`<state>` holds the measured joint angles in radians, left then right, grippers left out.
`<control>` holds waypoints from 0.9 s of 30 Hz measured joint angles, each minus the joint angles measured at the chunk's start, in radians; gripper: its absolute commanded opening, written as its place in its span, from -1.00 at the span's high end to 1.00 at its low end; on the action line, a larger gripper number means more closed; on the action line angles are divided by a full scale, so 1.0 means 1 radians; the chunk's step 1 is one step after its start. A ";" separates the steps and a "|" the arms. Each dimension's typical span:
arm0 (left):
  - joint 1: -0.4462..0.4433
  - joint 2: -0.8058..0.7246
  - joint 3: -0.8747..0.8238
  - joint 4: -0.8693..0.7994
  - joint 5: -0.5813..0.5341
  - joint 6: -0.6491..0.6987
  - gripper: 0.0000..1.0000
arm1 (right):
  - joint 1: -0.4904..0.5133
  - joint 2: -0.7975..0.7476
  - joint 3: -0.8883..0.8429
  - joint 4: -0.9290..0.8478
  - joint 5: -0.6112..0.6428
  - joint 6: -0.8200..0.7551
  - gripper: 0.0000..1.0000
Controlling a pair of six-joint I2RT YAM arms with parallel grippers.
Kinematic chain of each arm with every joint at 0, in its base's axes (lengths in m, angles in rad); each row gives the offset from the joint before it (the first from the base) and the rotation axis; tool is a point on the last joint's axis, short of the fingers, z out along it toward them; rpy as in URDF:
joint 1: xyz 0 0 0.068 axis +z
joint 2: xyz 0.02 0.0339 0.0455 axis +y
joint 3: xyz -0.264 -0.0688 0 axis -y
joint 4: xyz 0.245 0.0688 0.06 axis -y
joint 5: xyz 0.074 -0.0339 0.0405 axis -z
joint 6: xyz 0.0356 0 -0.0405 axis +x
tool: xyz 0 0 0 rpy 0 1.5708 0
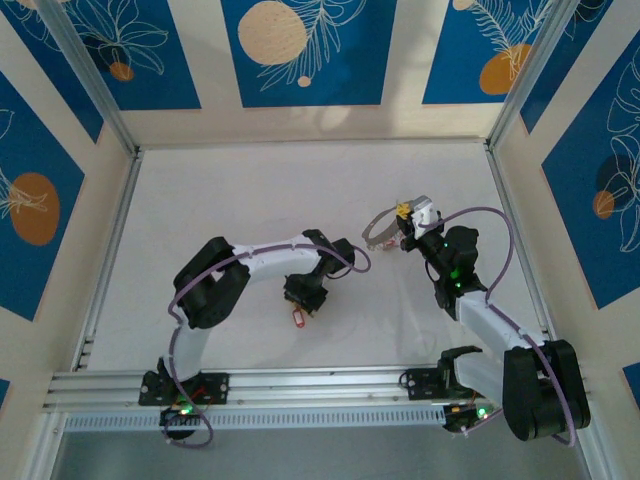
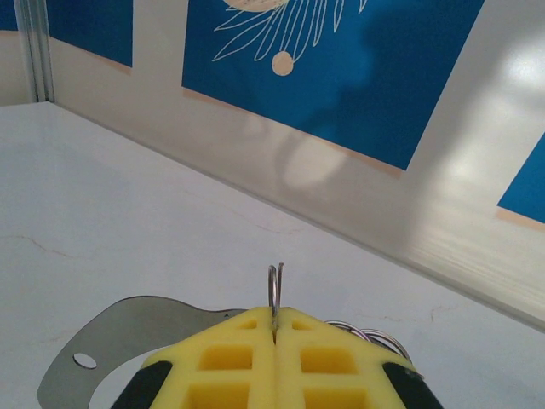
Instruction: Put the keys on the keyring
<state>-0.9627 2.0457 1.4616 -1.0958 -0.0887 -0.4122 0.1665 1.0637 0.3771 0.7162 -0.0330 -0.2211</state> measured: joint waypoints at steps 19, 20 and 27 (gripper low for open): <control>0.000 0.000 0.000 -0.020 -0.071 0.003 0.60 | 0.005 0.000 0.000 0.000 0.000 0.000 1.00; 0.002 0.000 -0.001 -0.019 -0.071 0.000 0.58 | 0.006 0.000 0.000 0.000 0.000 0.000 1.00; 0.012 0.000 -0.015 -0.016 -0.068 0.000 0.55 | 0.010 0.000 0.000 0.000 0.000 0.000 1.00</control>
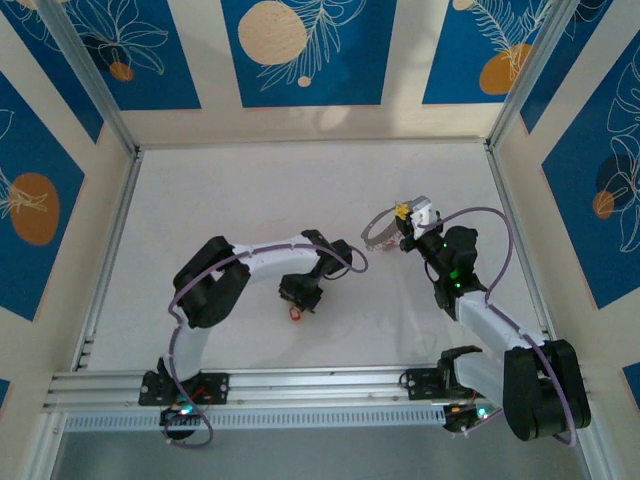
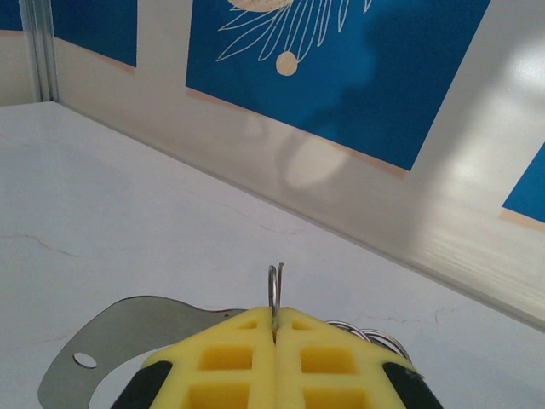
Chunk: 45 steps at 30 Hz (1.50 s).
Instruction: Put the keys on the keyring
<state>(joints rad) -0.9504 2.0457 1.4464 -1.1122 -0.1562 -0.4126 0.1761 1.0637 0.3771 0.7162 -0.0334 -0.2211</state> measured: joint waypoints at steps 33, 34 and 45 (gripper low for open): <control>0.225 -0.192 -0.230 0.233 0.405 -0.026 0.50 | 0.000 0.000 0.000 -0.007 0.000 -0.001 1.00; 0.225 -0.192 -0.236 0.242 0.416 -0.026 0.50 | 0.000 0.000 0.000 -0.007 0.000 -0.001 1.00; 0.225 -0.192 -0.276 0.286 0.467 -0.026 0.49 | 0.000 -0.011 0.000 -0.010 0.000 -0.008 1.00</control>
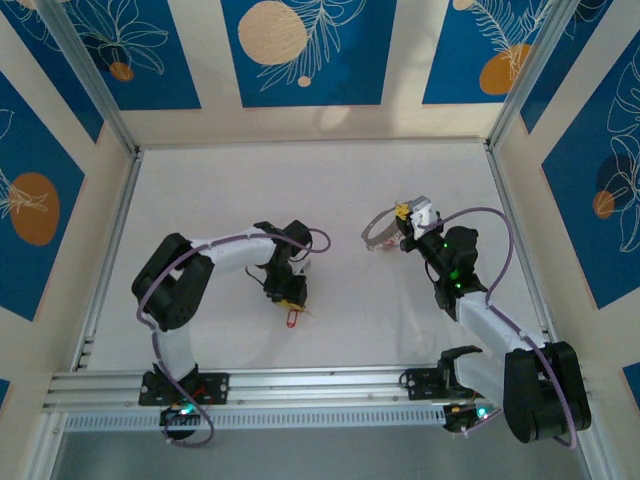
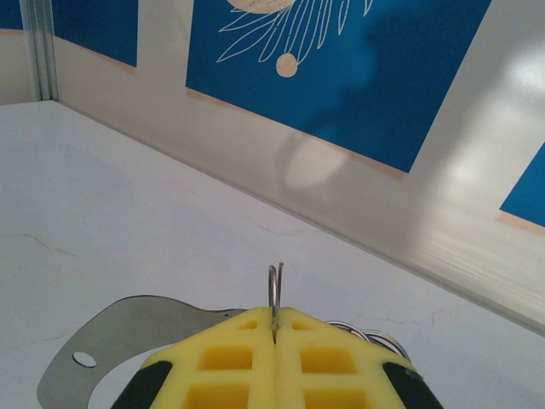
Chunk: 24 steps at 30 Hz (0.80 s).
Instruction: Put the keys on the keyring
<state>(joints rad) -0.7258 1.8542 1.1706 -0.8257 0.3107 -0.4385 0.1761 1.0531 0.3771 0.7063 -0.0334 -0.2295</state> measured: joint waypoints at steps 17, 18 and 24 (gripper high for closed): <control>0.000 0.000 -0.019 0.008 0.018 0.000 0.71 | 0.000 -0.001 0.000 -0.005 0.000 0.000 1.00; 0.000 0.000 -0.019 0.008 0.018 0.000 0.74 | 0.000 -0.002 0.000 -0.005 0.000 0.000 1.00; 0.000 -0.002 -0.019 0.008 0.018 0.004 0.96 | 0.000 -0.004 0.000 -0.005 0.000 0.000 1.00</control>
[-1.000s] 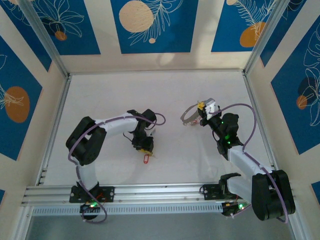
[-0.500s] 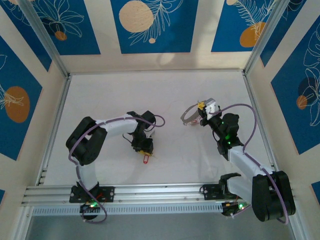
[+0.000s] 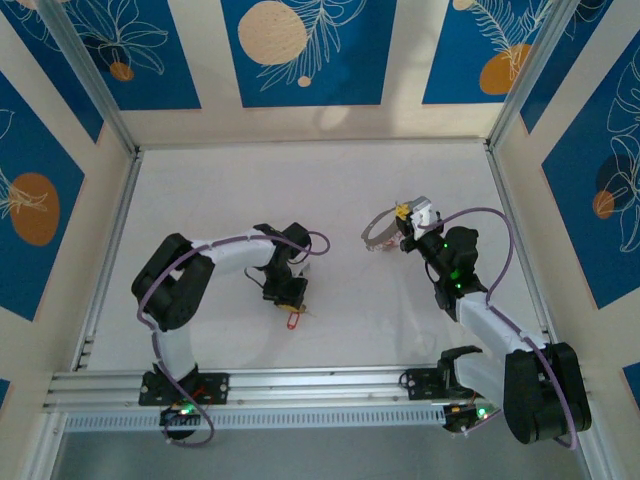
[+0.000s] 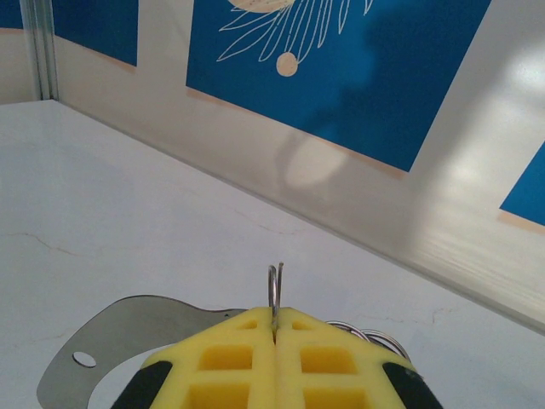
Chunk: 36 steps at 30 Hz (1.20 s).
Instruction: Put the keys on the keyring
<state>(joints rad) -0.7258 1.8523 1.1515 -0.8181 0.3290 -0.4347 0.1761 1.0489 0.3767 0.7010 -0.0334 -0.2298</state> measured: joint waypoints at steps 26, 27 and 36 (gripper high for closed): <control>0.032 -0.476 0.052 0.108 -0.041 0.583 1.00 | 0.100 -0.019 -0.003 -0.089 -0.306 -0.203 1.00; 0.033 -0.490 0.052 0.116 -0.042 0.625 1.00 | 0.116 -0.019 -0.001 -0.108 -0.325 -0.229 1.00; 0.056 -0.549 0.038 0.235 0.022 0.949 1.00 | 0.282 -0.010 0.063 -0.274 -0.448 -0.445 1.00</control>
<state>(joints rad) -0.6693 1.3033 1.1893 -0.5831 0.3511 0.5140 0.4576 1.0386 0.4393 0.4271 -0.4812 -0.6750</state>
